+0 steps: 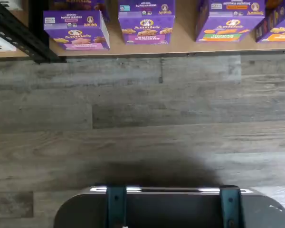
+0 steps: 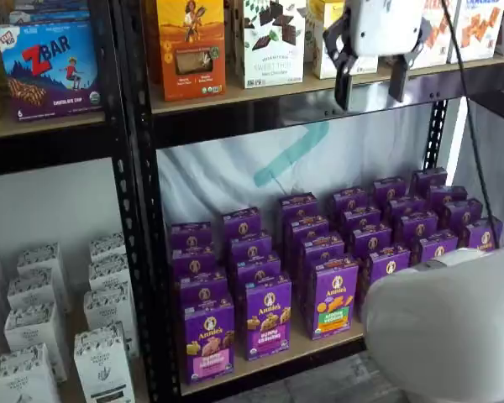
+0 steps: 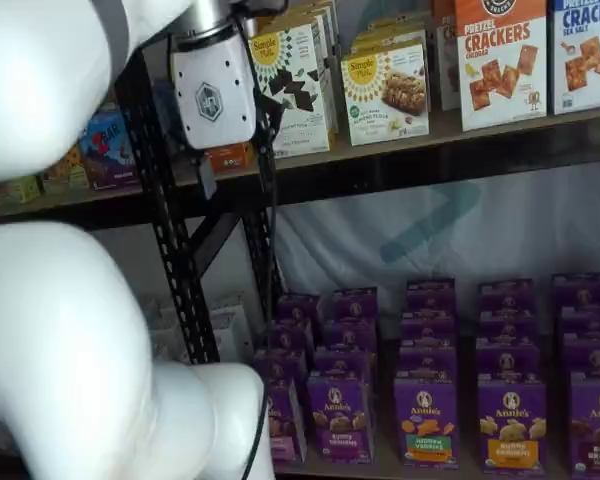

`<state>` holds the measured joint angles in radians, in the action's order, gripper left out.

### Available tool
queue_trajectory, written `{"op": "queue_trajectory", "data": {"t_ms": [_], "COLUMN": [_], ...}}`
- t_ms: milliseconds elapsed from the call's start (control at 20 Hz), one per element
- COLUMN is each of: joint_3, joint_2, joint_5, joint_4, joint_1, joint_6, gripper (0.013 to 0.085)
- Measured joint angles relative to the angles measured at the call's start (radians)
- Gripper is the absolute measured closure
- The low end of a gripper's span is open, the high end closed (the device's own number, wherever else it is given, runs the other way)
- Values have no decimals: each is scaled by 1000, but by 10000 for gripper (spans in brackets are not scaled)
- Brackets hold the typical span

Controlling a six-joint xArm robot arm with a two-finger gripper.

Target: Pick up the purple box with a pink patch in the middle, on the bottom shelf, the first box from the left

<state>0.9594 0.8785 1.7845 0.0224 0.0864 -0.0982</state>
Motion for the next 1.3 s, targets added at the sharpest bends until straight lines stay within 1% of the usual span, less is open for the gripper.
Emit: {"op": "queue_trajectory", "data": {"t_ms": [250, 500, 600, 650, 750, 900, 1000, 1050, 1250, 1300], "joint_3": [-86, -171, -214, -246, -290, -351, -379, -394, -467, -474], "joint_2": [-5, -31, -34, -31, -35, -44, -61, -71, -102, -107], "joint_5": [-73, -138, -183, -222, -275, -354, -393, -413, -524, -536], "joint_4": [24, 27, 25, 28, 9, -3, -43, -51, -21, -19], "joint_1": [-12, -8, -8, -11, 0, 10, 34, 40, 44, 46], "joint_6": [8, 6, 9, 13, 3, -7, -37, -45, -44, -46], "gripper": [130, 130, 130, 130, 130, 130, 130, 130, 130, 130]}}
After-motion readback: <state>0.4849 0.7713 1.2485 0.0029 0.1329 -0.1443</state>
